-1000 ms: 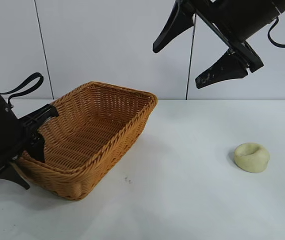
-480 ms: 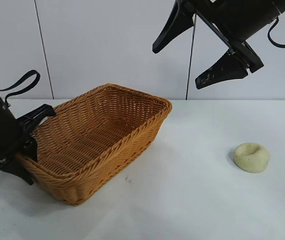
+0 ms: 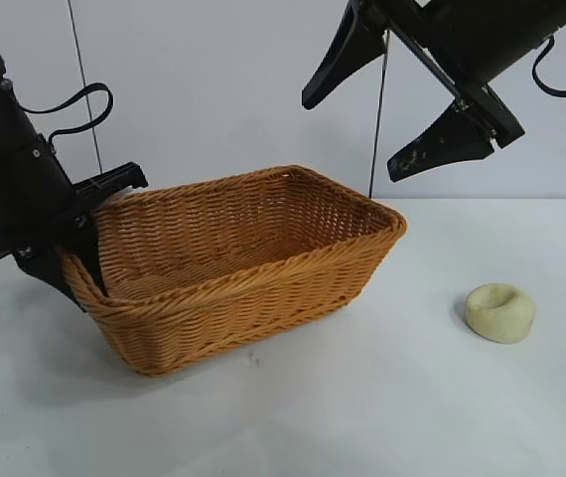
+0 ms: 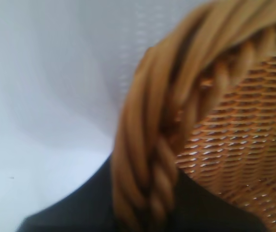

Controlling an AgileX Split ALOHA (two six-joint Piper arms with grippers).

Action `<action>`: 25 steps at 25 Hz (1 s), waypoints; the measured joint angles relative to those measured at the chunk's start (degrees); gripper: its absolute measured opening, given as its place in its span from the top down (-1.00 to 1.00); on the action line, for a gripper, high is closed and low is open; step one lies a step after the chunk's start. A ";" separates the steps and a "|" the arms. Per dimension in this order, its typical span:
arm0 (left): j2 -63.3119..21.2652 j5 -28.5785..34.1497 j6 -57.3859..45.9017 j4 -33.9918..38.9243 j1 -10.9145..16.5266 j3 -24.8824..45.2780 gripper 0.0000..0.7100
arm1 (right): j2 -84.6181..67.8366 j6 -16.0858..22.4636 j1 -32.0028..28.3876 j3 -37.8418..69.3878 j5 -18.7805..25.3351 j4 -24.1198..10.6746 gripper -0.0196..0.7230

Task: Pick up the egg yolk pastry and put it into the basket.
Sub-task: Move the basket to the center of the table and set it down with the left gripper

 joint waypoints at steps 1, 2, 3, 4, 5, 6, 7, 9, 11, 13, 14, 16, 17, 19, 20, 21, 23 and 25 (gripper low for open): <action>0.73 1.44 2.53 0.26 0.14 -1.23 0.73 | 0.00 0.00 0.00 0.00 0.00 0.00 -0.90; 1.38 2.80 5.17 0.27 0.14 -2.38 0.73 | 0.00 0.00 0.00 0.00 0.00 0.00 -0.90; 1.86 3.84 7.24 0.27 0.08 -3.27 0.73 | 0.00 0.00 0.00 0.00 0.06 0.00 -0.90; 2.31 4.90 9.29 0.27 0.08 -4.26 0.73 | 0.00 0.00 0.00 0.00 0.06 0.00 -0.90; 2.64 5.60 10.90 0.27 0.08 -5.14 0.73 | 0.00 0.00 0.00 0.00 0.12 0.00 -0.90; 3.00 6.03 11.94 0.21 0.04 -5.75 0.73 | 0.00 0.00 0.00 0.00 0.11 0.00 -0.90; 3.12 6.40 12.85 0.21 0.04 -6.36 0.73 | 0.00 0.00 0.00 0.00 0.11 -0.02 -0.90; 3.30 6.46 14.22 0.21 0.04 -6.66 0.73 | 0.00 0.00 0.00 0.00 0.11 -0.02 -0.90; 3.30 6.46 14.97 0.21 0.04 -6.85 0.73 | 0.00 0.00 0.00 0.00 0.11 -0.13 -0.90; 3.54 6.46 15.88 0.21 0.04 -6.85 0.73 | 0.00 0.00 0.00 0.00 0.11 -0.13 -0.90; 3.72 6.46 16.24 0.21 0.04 -6.85 0.73 | 0.00 0.00 0.00 0.00 0.06 -0.13 -0.90; 4.55 6.36 16.44 0.15 0.04 -6.85 0.73 | 0.00 0.00 0.00 0.00 -0.07 -0.13 -0.90; 5.19 6.23 16.50 0.16 0.04 -6.85 0.73 | 0.00 0.00 0.00 0.00 -0.07 -0.17 -0.90; 6.68 6.04 16.79 0.16 0.04 -6.85 0.73 | 0.00 0.00 0.00 0.00 -0.07 -0.17 -0.90; 7.54 5.63 17.05 0.16 0.04 -6.85 0.73 | 0.00 0.00 0.00 0.00 -0.07 -0.17 -0.90; 8.22 5.14 17.28 0.16 0.04 -6.85 0.73 | 0.00 0.00 0.00 0.00 -0.07 -0.17 -0.90; 9.41 4.09 17.55 0.02 0.04 -6.85 0.73 | 0.00 0.00 0.00 0.00 -0.11 -0.17 -0.90; 9.62 3.73 17.70 -0.18 0.04 -6.85 0.74 | 0.00 0.00 0.00 0.00 -0.11 -0.17 -0.90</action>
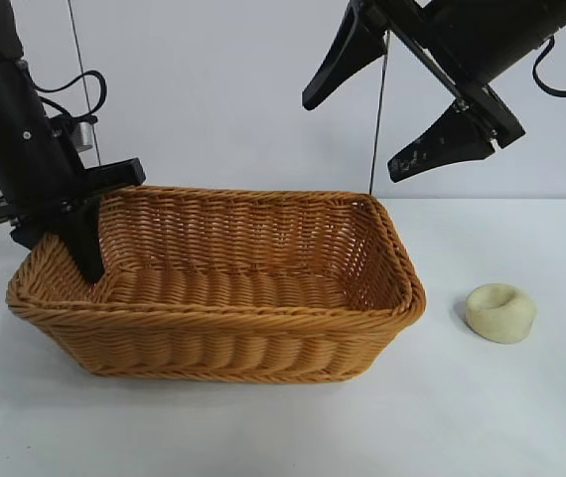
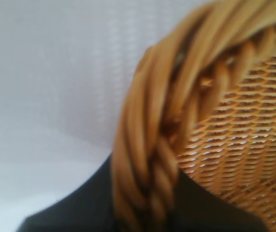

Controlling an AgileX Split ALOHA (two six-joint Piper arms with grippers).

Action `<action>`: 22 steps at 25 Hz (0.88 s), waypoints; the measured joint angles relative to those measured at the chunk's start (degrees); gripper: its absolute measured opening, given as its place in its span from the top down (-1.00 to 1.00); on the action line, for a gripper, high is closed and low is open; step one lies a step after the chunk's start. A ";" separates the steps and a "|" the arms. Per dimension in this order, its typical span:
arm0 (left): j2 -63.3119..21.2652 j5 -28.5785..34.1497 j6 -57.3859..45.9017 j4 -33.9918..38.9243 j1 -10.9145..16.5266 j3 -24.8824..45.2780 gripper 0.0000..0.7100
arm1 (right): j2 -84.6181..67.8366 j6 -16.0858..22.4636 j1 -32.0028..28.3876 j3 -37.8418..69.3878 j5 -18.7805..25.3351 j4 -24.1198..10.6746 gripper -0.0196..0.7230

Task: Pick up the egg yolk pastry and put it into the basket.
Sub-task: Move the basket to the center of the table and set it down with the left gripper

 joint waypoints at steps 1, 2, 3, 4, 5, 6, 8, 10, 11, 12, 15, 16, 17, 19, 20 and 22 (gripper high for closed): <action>0.11 0.00 0.07 -0.14 0.00 0.00 0.74 | 0.00 0.00 0.00 0.00 0.00 0.00 -0.90; 0.11 0.00 0.09 -0.14 0.00 0.00 0.74 | 0.00 0.00 0.00 0.00 0.00 0.00 -0.90; 0.11 0.00 0.13 -0.16 0.00 0.00 0.72 | 0.00 0.00 0.00 0.00 0.00 0.00 -0.90; 0.11 0.06 0.13 -0.27 0.00 0.00 0.66 | 0.00 0.00 0.00 0.00 0.00 0.00 -0.90; 0.23 0.11 0.13 -0.40 0.00 0.00 0.52 | 0.00 0.00 0.00 0.00 0.00 0.00 -0.90; 0.38 0.11 0.13 -0.53 0.00 0.00 0.34 | 0.00 0.00 0.00 0.00 0.00 0.00 -0.90; 0.42 0.11 0.13 -0.53 0.00 0.00 -0.23 | 0.00 0.00 0.00 0.00 0.00 0.00 -0.90; 0.42 0.06 0.05 -0.53 0.00 0.00 -0.65 | 0.00 0.00 0.00 0.00 0.00 0.00 -0.90; 0.42 0.06 0.05 -0.53 0.00 0.00 -0.77 | 0.00 0.00 0.00 0.00 0.00 0.00 -0.90; 0.42 0.06 0.05 -0.53 0.00 0.00 -0.84 | 0.00 0.00 0.00 0.00 0.00 0.00 -0.90; 0.10 0.68 0.05 -0.53 0.00 -0.30 -0.92 | 0.00 0.05 0.00 0.00 0.00 0.00 -0.90; -0.24 1.28 0.05 -0.53 0.00 -0.75 -0.93 | 0.00 0.05 0.00 0.00 0.00 0.00 -0.90; -0.65 2.08 0.05 -0.53 0.00 -1.27 -0.94 | 0.00 0.05 0.00 0.00 0.00 0.00 -0.90; -1.67 4.41 0.05 -0.48 0.00 -3.37 -0.95 | 0.00 0.05 0.00 0.00 0.00 0.00 -0.90; -2.29 5.97 0.05 -0.48 0.00 -4.83 -0.95 | 0.00 0.05 0.00 0.00 0.00 0.00 -0.90; -3.34 8.98 0.05 0.66 0.00 -8.15 -0.95 | 0.00 0.05 0.00 0.00 0.00 0.00 -0.90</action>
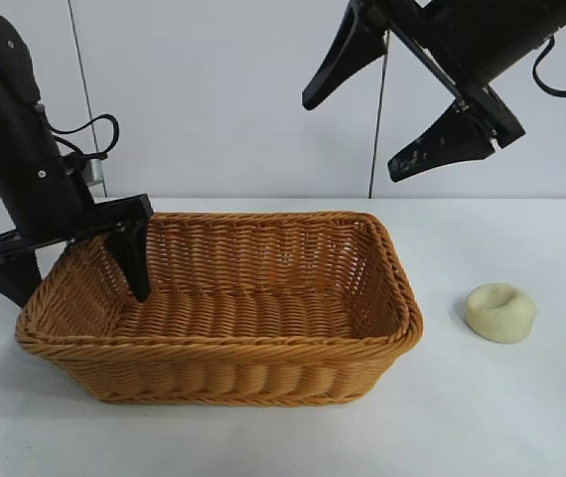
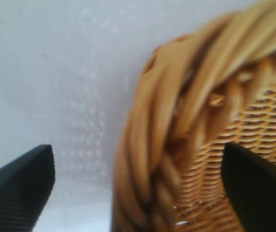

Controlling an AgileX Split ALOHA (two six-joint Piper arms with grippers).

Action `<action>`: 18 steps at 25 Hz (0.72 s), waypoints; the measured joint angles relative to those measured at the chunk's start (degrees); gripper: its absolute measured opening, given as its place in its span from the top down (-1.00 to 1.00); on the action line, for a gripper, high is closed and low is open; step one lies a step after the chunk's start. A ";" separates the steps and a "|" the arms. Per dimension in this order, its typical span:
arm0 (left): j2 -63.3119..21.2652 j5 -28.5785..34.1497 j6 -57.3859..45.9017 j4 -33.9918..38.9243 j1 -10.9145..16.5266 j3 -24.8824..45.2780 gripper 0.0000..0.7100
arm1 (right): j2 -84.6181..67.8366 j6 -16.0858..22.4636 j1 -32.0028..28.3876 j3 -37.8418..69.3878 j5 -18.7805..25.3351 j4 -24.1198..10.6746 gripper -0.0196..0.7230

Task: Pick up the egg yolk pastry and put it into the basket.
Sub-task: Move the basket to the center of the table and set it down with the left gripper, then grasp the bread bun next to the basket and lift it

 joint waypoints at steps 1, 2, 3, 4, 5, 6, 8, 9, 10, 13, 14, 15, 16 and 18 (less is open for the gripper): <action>-0.62 1.36 0.00 1.10 0.00 -1.93 -0.95 | 0.00 0.00 0.00 0.00 0.00 0.00 -0.90; -1.22 2.26 0.00 2.08 0.00 -3.57 -0.95 | 0.00 0.00 0.00 0.00 0.00 0.00 -0.90; -1.70 2.66 0.00 3.21 0.00 -5.56 -0.95 | 0.00 0.00 0.00 0.00 0.00 0.00 -0.90; -2.15 2.86 0.00 4.32 0.00 -7.43 -0.95 | 0.00 0.00 0.00 0.00 0.00 0.00 -0.90; -2.58 2.98 0.00 5.61 0.00 -9.20 -0.95 | 0.00 0.00 0.00 0.00 0.00 0.00 -0.90; -2.75 3.11 0.00 6.67 0.00 -10.61 -0.95 | 0.00 0.00 0.00 0.00 0.00 0.00 -0.90; -2.94 3.10 -0.12 8.94 0.00 -12.98 -0.95 | 0.00 0.00 0.00 0.00 0.00 0.00 -0.90; -3.00 3.10 -0.12 9.67 0.00 -13.40 -0.95 | 0.00 0.00 0.00 0.00 0.00 0.00 -0.90; -3.00 3.20 -0.12 10.46 0.08 -13.61 -0.95 | 0.00 0.00 0.00 0.00 0.00 -0.02 -0.90; -3.00 3.35 -0.12 13.49 0.95 -13.61 -0.95 | 0.00 0.00 0.00 0.00 0.00 -0.02 -0.90; -3.00 3.35 -0.12 15.01 1.40 -13.61 -0.95 | 0.00 0.00 0.00 0.00 0.00 -0.02 -0.90; -3.00 3.35 -0.12 16.51 2.10 -13.61 -0.95 | 0.00 0.00 0.00 0.00 0.00 -0.02 -0.90; -3.00 3.37 -0.12 17.48 2.97 -13.61 -0.95 | 0.00 0.00 0.00 0.00 0.00 -0.02 -0.90; -3.00 3.37 -0.12 18.53 4.86 -13.61 -0.95 | 0.00 0.00 0.00 0.00 -0.12 -0.02 -0.90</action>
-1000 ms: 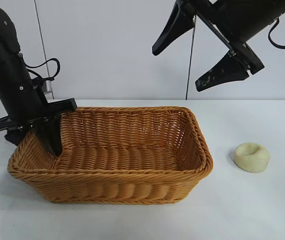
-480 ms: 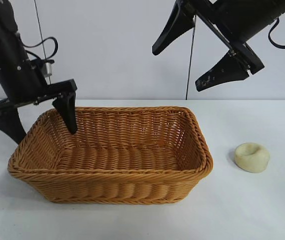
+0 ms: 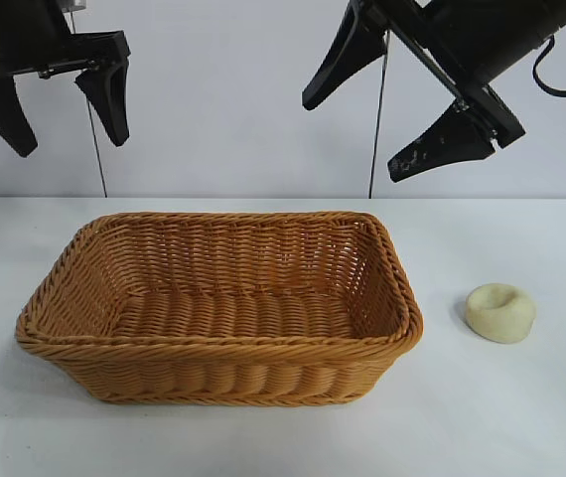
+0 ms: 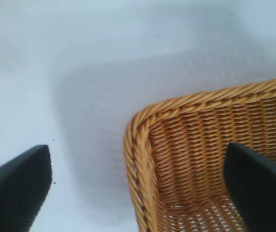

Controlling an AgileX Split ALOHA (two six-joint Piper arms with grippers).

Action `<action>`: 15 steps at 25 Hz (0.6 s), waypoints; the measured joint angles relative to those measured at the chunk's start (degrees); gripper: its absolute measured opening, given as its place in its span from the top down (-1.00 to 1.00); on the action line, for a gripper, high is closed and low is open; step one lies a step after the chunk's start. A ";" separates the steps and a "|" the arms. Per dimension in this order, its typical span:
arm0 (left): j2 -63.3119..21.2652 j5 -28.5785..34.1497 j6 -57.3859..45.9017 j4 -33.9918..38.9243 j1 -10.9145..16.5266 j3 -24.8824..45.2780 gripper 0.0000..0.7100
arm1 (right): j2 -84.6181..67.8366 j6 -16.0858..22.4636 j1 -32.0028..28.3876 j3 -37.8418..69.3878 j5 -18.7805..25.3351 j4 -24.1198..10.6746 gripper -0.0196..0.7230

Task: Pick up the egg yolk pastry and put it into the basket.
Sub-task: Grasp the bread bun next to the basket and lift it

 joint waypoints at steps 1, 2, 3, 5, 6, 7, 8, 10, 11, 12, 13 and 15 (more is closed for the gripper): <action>0.00 0.05 0.00 0.12 1.04 0.00 -0.95 | 0.00 0.00 0.00 0.00 -0.06 0.00 -0.90; 0.00 0.05 0.00 0.19 2.02 0.00 -0.95 | 0.00 0.00 0.00 0.00 -0.12 0.00 -0.90; 0.00 0.05 0.00 0.25 2.82 0.00 -0.95 | 0.00 0.00 0.00 0.00 -0.14 0.00 -0.90; -0.06 0.05 0.00 -0.01 4.35 0.15 -0.95 | 0.00 0.00 0.00 0.00 -0.27 0.00 -0.90; -0.27 -0.02 0.00 -0.20 4.81 0.65 -0.95 | 0.00 0.00 0.00 0.00 -0.27 0.00 -0.90; -0.64 -0.02 0.07 -0.33 5.05 1.64 -0.95 | 0.00 0.00 0.00 0.00 -0.27 0.00 -0.90; -1.25 -0.06 0.13 -0.40 5.20 3.06 -0.95 | 0.00 0.00 0.00 0.00 -0.29 0.00 -0.90; -3.13 -0.06 0.23 -0.53 5.20 6.59 -0.95 | 0.00 0.00 0.00 0.00 -0.60 0.00 -0.90; -4.51 -0.06 0.23 -0.67 5.20 8.72 -0.95 | 0.00 0.00 0.00 0.00 -0.76 0.00 -0.90; -6.13 -0.06 0.37 -0.67 5.20 10.93 -0.95 | 0.00 0.00 0.00 0.00 -0.90 0.00 -0.90; -7.97 -0.06 0.71 -0.67 5.20 12.84 -0.95 | 0.00 0.00 0.00 0.00 -1.02 0.00 -0.90; -11.86 -0.06 0.71 -0.67 5.15 17.55 -0.95 | 0.00 0.00 0.00 0.00 -1.06 0.00 -0.90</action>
